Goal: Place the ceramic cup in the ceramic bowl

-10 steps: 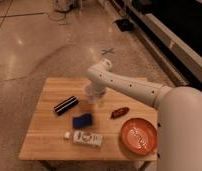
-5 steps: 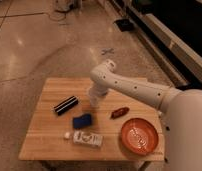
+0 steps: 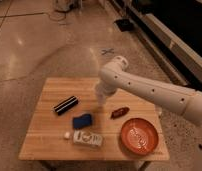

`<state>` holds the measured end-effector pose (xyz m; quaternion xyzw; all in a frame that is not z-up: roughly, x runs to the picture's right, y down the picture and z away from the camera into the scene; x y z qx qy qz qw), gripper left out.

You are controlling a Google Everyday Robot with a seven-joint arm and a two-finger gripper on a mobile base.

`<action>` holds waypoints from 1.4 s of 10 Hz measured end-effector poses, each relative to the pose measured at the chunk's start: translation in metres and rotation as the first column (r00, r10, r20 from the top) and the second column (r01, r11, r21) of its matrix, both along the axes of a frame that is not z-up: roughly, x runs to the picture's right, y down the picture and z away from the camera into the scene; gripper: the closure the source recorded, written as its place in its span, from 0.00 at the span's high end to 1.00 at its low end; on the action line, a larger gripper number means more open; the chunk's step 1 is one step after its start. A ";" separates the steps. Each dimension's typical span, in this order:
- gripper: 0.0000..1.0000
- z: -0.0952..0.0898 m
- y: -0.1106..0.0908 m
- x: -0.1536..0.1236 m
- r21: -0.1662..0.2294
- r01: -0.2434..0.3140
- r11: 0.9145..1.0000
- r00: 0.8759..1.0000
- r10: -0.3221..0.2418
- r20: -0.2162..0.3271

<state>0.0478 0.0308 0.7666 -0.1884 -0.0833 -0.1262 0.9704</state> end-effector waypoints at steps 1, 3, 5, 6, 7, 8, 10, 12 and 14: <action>0.00 -0.019 0.005 0.011 0.006 -0.011 1.000 1.000 0.011 -0.013; 0.00 -0.059 0.025 0.030 0.007 -0.033 0.999 0.999 0.033 -0.035; 0.00 -0.085 0.047 0.050 0.003 -0.060 0.998 0.997 0.060 -0.057; 0.00 -0.094 0.060 0.063 -0.006 -0.075 0.997 0.995 0.075 -0.071; 0.00 -0.103 0.078 0.079 -0.023 -0.096 0.995 0.992 0.093 -0.089; 0.00 -0.107 0.090 0.092 -0.035 -0.114 0.993 0.989 0.109 -0.104; 0.00 -0.110 0.107 0.125 -0.046 -0.158 0.986 0.978 0.150 -0.145; 0.00 -0.108 0.118 0.151 -0.059 -0.186 0.981 0.968 0.173 -0.182; 0.00 -0.102 0.130 0.170 -0.087 -0.193 0.977 0.960 0.170 -0.221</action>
